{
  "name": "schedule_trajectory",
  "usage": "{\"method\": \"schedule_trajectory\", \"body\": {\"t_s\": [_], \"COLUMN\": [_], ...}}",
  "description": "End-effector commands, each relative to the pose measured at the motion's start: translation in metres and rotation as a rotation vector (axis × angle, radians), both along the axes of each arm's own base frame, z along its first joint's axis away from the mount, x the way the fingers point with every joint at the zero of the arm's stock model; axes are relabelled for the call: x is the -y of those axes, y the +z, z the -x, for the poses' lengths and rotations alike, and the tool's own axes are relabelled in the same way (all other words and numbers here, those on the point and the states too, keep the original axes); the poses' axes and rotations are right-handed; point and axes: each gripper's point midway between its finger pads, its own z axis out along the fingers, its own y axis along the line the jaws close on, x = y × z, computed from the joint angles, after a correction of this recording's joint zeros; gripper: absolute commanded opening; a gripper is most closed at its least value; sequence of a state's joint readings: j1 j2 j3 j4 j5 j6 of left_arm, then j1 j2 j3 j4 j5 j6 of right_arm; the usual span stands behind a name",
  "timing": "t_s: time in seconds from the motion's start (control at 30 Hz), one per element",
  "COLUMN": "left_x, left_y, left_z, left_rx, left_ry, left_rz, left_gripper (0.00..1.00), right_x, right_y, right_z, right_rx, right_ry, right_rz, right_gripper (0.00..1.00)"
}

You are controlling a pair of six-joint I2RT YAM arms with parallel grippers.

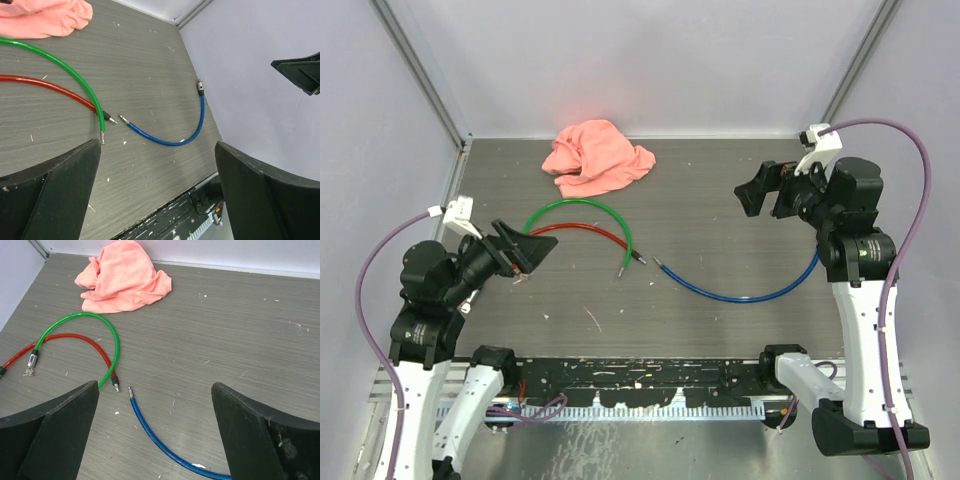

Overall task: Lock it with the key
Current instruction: Pick up the lock from the center of the board.

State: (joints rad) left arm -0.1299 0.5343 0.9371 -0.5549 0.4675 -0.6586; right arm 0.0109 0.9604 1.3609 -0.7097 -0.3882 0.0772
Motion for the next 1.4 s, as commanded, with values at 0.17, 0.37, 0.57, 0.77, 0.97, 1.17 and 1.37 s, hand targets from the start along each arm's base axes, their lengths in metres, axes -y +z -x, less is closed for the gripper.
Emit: {"method": "schedule_trajectory", "body": {"t_s": [0.17, 0.37, 0.57, 0.77, 0.97, 1.17, 1.37], "left_x": [0.006, 0.010, 0.045, 0.098, 0.128, 0.138, 0.152], "left_y": [-0.003, -0.034, -0.078, -0.104, -0.151, -0.206, -0.226], "left_z": [-0.003, -0.006, -0.014, -0.024, -0.056, -0.090, -0.109], "left_rx": [-0.007, -0.062, -0.112, -0.100, -0.209, -0.345, -0.371], "left_ry": [-0.032, -0.044, -0.039, -0.121, -0.096, -0.105, -0.146], "left_rz": [0.092, -0.022, -0.317, -0.451, -0.545, -0.719, -0.799], "left_gripper": [0.99, 0.98, 0.97, 0.93, 0.84, 0.74, 0.73], "right_x": [-0.008, -0.028, -0.038, -0.034, -0.029, -0.031, -0.031], "right_y": [0.008, -0.019, -0.051, -0.088, -0.130, -0.150, -0.154], "right_z": [-0.005, 0.000, -0.006, -0.015, -0.017, -0.013, -0.011], "right_rx": [0.100, 0.132, 0.117, 0.078, 0.044, 0.012, 0.002], "right_ry": [0.069, 0.293, 0.426, 0.436, 0.417, 0.434, 0.436], "right_rz": [0.004, 0.111, 0.154, 0.202, 0.211, 0.197, 0.192], "right_gripper": [1.00, 1.00, 1.00, 1.00, 1.00, 1.00, 1.00]}}
